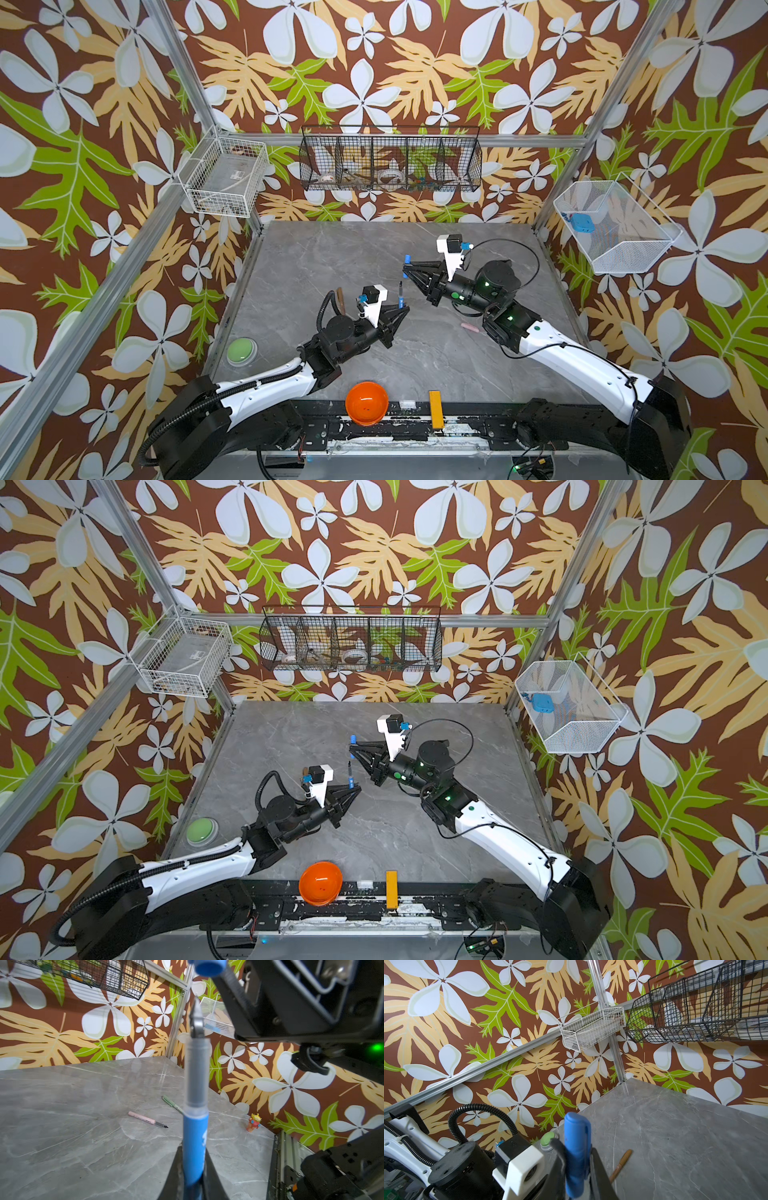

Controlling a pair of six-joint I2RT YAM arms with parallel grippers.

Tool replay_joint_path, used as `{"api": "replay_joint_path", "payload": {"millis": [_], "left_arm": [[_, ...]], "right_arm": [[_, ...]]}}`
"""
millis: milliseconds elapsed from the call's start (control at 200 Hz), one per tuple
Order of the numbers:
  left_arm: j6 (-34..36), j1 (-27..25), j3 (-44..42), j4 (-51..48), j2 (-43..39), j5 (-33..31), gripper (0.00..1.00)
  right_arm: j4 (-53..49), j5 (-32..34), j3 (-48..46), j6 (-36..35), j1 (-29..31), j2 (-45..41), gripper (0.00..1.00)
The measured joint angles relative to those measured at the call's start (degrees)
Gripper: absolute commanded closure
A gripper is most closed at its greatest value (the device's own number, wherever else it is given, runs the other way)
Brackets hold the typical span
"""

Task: Insert the pens into the pen caps
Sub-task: 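Position the blue cap above the pen tip with the right gripper, then lower the blue cap onto the pen tip with the right gripper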

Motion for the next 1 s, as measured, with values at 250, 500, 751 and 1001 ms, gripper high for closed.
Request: {"api": "replay_joint_path", "payload": {"millis": [250,500,751,1001], "left_arm": [[0.0,0.0,1.4,0.0,0.0,1.7,1.00],[0.2,0.0,1.8,-1.3,0.0,2.1,1.00],[1.1,0.0,2.1,-2.3,0.1,2.1,1.00],[1.3,0.0,2.2,-3.0,0.2,1.6,1.00]], "right_arm": [[-0.1,-1.6,0.1,0.0,0.0,0.7,0.82],[-0.1,-2.0,0.1,0.1,0.0,1.1,0.82],[-0.9,-1.6,0.5,0.0,0.0,-0.1,0.82],[-2.3,-1.3,0.8,-0.6,0.0,-0.7,0.82]]}}
